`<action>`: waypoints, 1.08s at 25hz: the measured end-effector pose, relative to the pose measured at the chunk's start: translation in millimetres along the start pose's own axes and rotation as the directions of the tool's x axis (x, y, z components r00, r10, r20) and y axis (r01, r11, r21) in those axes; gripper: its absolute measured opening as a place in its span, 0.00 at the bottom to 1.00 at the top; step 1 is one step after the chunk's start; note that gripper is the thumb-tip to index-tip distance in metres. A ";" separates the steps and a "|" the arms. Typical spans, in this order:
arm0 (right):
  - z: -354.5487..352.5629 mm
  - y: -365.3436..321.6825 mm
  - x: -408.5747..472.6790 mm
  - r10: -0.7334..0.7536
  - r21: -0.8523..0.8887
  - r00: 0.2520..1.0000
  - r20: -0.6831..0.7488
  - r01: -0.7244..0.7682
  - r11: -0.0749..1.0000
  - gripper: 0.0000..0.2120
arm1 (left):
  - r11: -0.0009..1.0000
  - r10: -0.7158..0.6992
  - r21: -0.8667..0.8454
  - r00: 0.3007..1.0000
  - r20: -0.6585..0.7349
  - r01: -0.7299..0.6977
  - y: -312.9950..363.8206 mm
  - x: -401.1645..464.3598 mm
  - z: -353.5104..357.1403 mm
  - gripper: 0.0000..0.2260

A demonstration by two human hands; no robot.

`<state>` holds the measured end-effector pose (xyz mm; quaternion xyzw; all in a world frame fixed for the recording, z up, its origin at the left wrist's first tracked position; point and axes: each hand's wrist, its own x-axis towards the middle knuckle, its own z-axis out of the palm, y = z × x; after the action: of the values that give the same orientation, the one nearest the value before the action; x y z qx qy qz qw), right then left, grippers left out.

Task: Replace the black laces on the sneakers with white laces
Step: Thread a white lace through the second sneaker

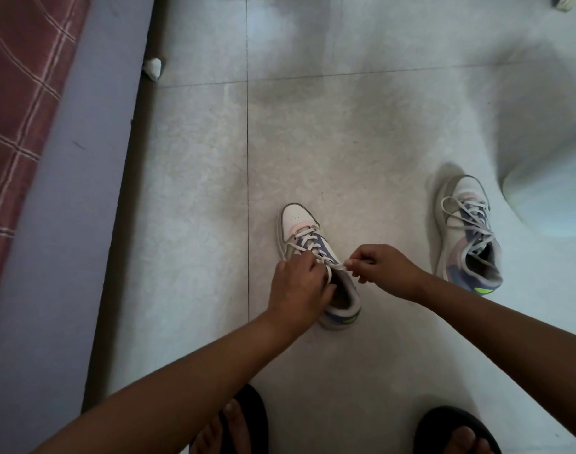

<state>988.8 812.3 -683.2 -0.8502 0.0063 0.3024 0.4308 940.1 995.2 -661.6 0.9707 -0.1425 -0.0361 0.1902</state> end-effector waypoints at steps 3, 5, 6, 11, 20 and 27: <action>-1.8 0.2 0.3 0.009 -0.002 1.000 -0.005 -0.009 1.000 0.08 | 0.994 -0.054 -0.088 0.998 0.035 0.057 -8.6 -1.8 -1.2 0.06; -4.1 0.4 0.8 0.018 -0.002 1.000 -0.015 -0.018 1.000 0.08 | 0.989 -0.075 -0.122 0.991 0.110 0.088 -17.8 -13.2 -2.1 0.07; -4.5 0.2 1.2 0.022 -0.006 1.000 -0.016 -0.022 1.000 0.08 | 0.988 -0.078 -0.122 0.992 0.097 0.089 -23.5 -18.4 -3.7 0.08; -1.6 2.2 1.6 0.021 -0.062 1.000 -0.019 -0.022 0.998 0.07 | 0.851 -0.491 -0.206 0.871 0.017 0.484 -64.8 14.3 -9.6 0.09; -19.3 1.9 -7.9 0.001 -0.076 1.000 -0.007 -0.001 0.997 0.07 | 0.727 -0.629 -0.176 0.746 0.220 0.664 -75.1 40.1 10.5 0.10; -23.9 15.3 -20.2 0.056 -0.057 0.998 -0.019 -0.057 0.997 0.12 | 0.804 -0.572 -0.084 0.804 0.162 0.589 -97.3 32.5 -1.1 0.07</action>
<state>980.3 780.0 -673.3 -0.8644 0.0255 0.3070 0.3975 996.9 1072.4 -698.0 0.9486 0.1525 -0.1645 0.2232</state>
